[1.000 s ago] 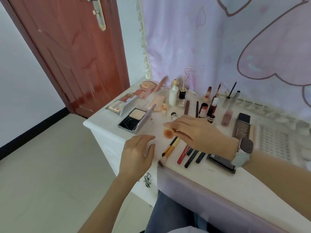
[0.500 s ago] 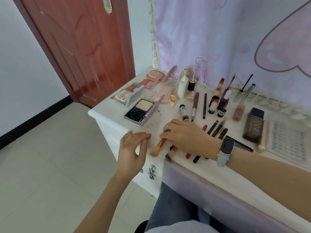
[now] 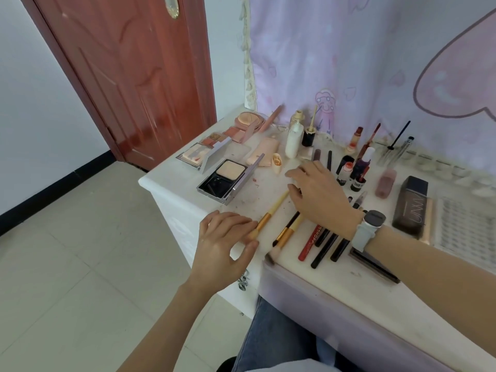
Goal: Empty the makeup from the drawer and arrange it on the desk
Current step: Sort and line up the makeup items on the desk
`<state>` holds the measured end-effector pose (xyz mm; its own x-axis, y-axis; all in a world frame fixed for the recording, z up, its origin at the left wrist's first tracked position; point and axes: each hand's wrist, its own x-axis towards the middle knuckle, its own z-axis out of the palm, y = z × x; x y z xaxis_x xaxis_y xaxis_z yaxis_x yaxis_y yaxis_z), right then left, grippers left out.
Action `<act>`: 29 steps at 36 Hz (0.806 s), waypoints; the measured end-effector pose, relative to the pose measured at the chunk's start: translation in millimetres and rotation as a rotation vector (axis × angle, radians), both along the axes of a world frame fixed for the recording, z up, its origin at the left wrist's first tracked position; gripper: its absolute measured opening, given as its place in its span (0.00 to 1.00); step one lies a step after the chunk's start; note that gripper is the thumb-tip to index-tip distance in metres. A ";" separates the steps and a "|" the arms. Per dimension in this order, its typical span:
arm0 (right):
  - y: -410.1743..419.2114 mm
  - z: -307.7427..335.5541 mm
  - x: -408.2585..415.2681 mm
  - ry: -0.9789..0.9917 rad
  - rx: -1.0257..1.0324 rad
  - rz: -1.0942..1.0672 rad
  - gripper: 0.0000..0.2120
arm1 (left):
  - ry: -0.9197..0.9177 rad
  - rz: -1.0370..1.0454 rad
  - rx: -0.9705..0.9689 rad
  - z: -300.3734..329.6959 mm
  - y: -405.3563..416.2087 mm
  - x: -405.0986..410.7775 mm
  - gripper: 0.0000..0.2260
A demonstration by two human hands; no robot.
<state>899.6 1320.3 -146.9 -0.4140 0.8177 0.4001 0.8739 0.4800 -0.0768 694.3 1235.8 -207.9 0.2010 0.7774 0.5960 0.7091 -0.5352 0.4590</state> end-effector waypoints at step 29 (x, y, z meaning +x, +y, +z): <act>-2.0 34.9 23.3 0.469 -0.410 -0.062 0.14 | -0.163 0.045 -0.061 40.2 2.4 29.5 0.15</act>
